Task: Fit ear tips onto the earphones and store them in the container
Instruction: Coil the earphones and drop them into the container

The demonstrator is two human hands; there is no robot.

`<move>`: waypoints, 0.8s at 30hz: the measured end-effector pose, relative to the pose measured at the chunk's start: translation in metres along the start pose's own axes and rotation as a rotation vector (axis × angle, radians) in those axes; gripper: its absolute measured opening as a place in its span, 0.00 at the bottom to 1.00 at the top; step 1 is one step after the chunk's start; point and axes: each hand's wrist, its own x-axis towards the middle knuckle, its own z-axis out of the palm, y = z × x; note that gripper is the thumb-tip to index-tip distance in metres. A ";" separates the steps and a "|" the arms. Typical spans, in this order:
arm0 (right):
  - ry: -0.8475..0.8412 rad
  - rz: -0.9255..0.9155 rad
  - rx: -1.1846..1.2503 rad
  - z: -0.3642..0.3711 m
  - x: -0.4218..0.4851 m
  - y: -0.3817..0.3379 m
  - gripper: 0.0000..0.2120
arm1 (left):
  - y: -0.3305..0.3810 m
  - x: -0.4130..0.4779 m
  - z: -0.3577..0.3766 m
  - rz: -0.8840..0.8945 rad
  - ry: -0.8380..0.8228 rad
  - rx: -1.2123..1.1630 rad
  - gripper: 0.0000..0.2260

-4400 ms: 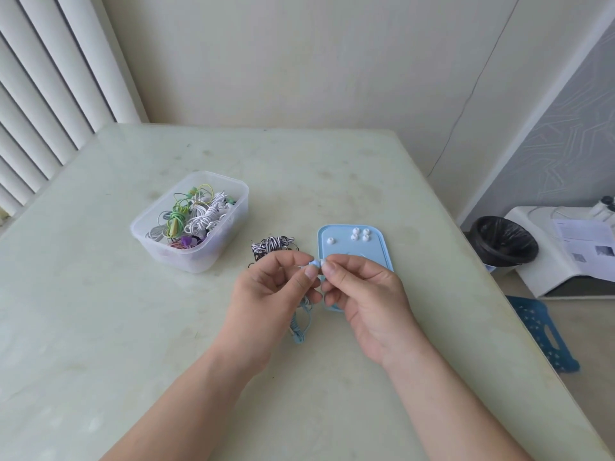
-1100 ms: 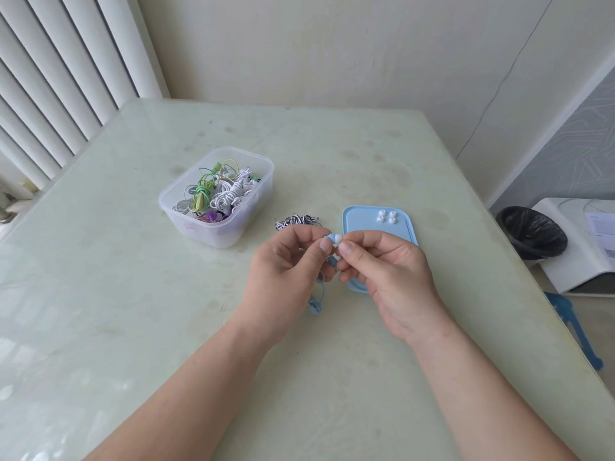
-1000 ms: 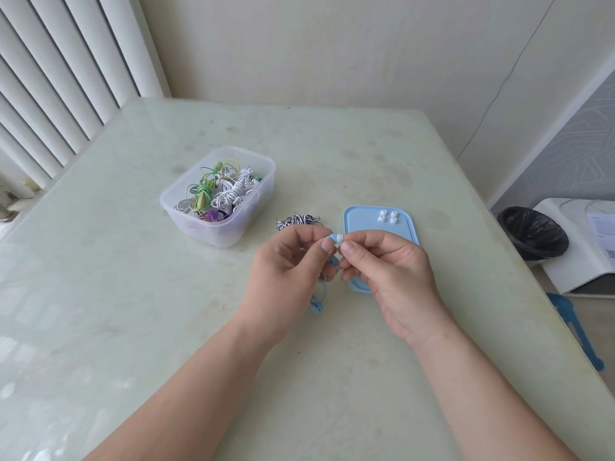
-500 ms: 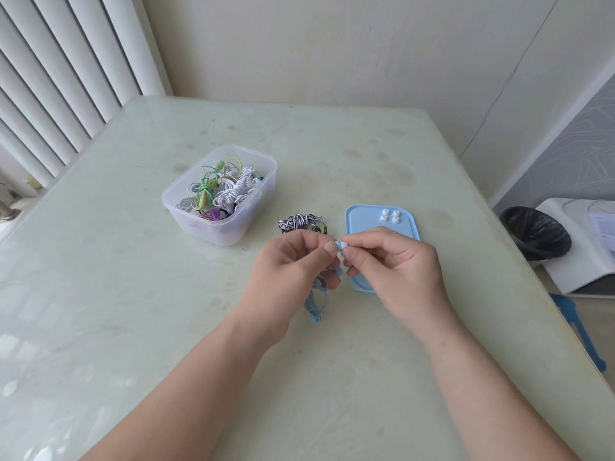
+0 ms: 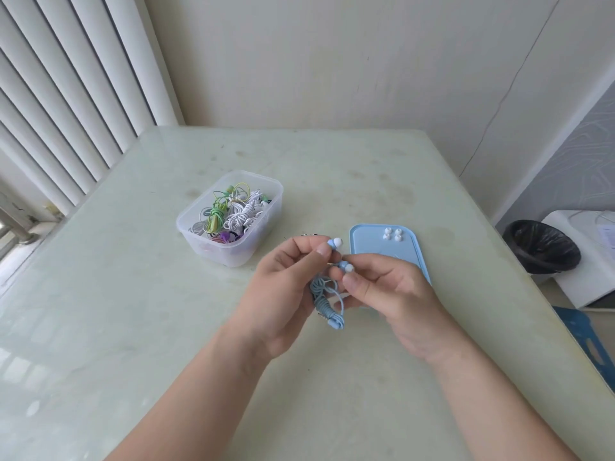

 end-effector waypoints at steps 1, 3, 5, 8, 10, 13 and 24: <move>-0.012 0.033 0.039 0.002 0.000 -0.001 0.13 | 0.002 0.001 0.001 0.021 0.033 -0.006 0.05; -0.086 0.166 0.144 0.004 -0.001 -0.003 0.16 | 0.005 0.002 0.003 0.084 0.105 -0.013 0.07; -0.177 0.279 0.183 0.011 -0.003 -0.005 0.19 | 0.012 0.000 0.004 0.148 0.155 0.027 0.08; -0.110 0.273 0.150 0.023 -0.002 -0.007 0.12 | 0.021 -0.004 0.002 0.251 0.231 0.285 0.06; -0.002 0.256 0.136 0.028 0.006 -0.010 0.08 | 0.030 -0.007 -0.006 0.321 0.256 0.522 0.04; 0.043 0.243 0.108 0.037 0.021 -0.020 0.07 | 0.045 -0.011 -0.019 0.369 0.244 0.832 0.04; 0.080 0.210 0.100 0.088 0.123 -0.053 0.08 | 0.127 0.043 -0.068 0.416 0.385 1.177 0.14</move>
